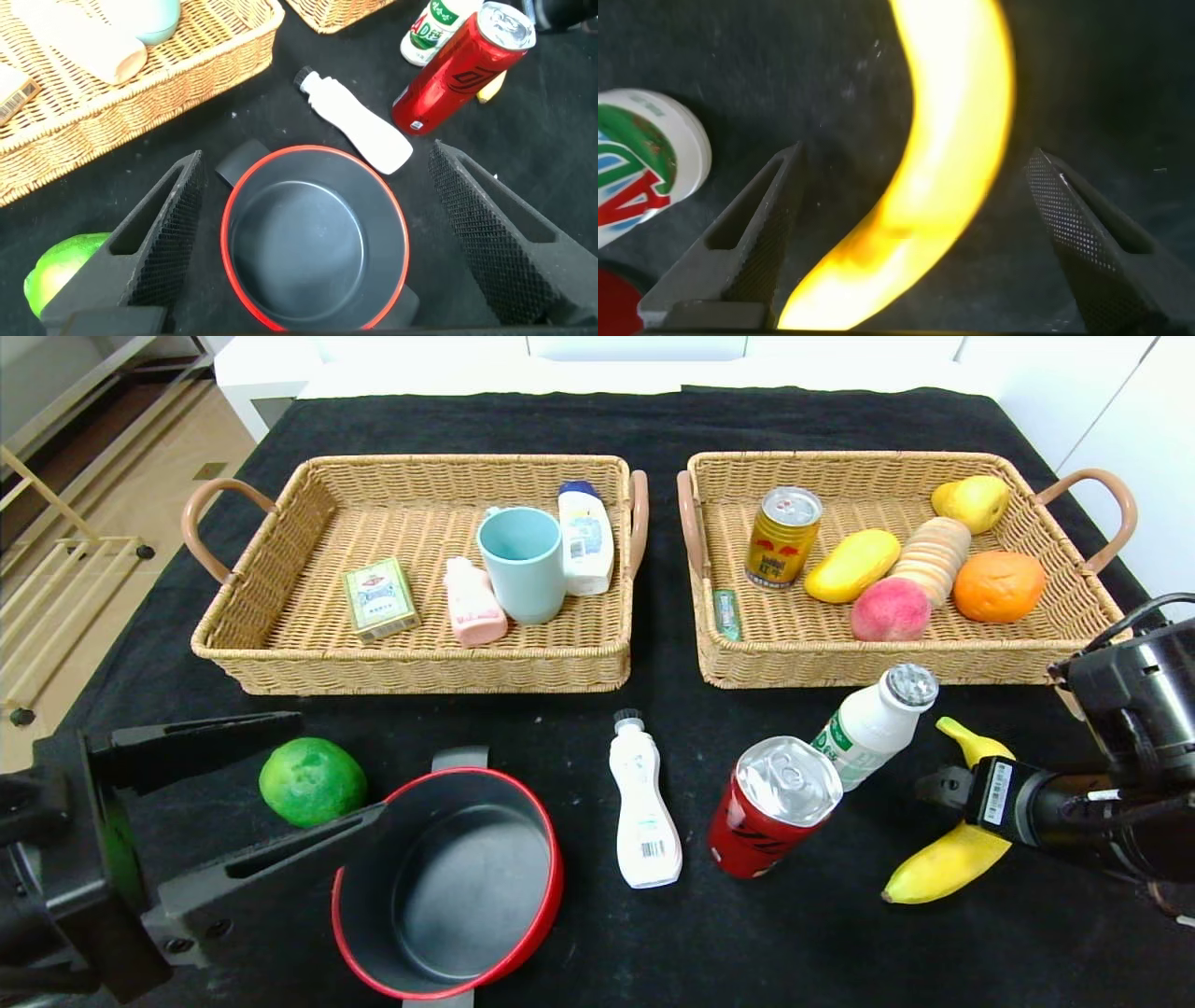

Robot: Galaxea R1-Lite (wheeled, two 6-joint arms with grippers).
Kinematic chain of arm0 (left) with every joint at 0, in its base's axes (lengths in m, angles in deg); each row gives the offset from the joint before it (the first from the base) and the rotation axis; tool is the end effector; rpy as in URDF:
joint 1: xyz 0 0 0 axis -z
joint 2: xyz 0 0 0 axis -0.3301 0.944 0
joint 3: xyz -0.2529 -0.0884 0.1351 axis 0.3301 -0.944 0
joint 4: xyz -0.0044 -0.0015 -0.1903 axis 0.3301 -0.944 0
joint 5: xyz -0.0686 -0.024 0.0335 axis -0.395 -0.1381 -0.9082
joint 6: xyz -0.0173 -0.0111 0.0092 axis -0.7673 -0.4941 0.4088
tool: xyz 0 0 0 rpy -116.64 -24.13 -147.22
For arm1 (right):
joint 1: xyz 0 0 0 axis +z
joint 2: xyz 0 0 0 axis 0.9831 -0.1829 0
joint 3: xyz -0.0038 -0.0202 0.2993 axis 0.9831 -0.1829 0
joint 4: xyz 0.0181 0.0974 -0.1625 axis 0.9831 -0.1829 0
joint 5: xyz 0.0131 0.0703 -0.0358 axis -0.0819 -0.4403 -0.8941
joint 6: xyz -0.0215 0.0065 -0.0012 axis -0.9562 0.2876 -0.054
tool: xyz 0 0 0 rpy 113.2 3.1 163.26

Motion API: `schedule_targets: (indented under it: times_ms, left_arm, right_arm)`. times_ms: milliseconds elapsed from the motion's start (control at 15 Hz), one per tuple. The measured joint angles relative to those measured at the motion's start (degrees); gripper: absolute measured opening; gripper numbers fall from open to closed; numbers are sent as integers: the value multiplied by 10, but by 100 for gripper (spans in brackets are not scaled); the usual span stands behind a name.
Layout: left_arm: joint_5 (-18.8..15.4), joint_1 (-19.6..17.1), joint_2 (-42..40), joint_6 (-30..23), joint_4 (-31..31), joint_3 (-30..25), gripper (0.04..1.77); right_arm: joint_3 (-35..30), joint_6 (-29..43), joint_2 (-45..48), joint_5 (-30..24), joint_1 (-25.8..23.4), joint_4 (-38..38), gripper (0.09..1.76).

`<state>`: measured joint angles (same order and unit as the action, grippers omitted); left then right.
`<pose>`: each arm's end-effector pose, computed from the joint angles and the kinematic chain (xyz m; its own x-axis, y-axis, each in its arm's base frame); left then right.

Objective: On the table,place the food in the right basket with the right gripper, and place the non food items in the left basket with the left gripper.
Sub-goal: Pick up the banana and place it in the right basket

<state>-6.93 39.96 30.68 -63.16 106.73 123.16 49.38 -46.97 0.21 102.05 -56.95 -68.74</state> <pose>0.1187 -0.0527 0.2467 0.7628 -0.6402 -0.0909 0.6462 0.7601 0.0692 0.2217 0.0840 0.1968 0.7340 -0.0479 -0.6774 0.3064 0.9135 0.2675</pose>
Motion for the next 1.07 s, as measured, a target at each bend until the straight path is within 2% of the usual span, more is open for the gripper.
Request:
schedule_targets:
  times_ms: [267, 533, 800, 1067]
  left_arm:
    - [0, 0, -1, 3, 0, -1, 172]
    - [0, 0, -2, 6, 0, -1, 172]
    - [0, 0, -3, 7, 0, -3, 172]
    - [0, 0, -3, 7, 0, -3, 172]
  right_arm:
    - [-1, 5, -7, -13, -3, 3, 171]
    - [-2, 5, -10, -13, -4, 2, 110]
    - [-4, 6, -13, -13, -3, 3, 70]
    - [-7, 5, -17, -11, -3, 4, 69]
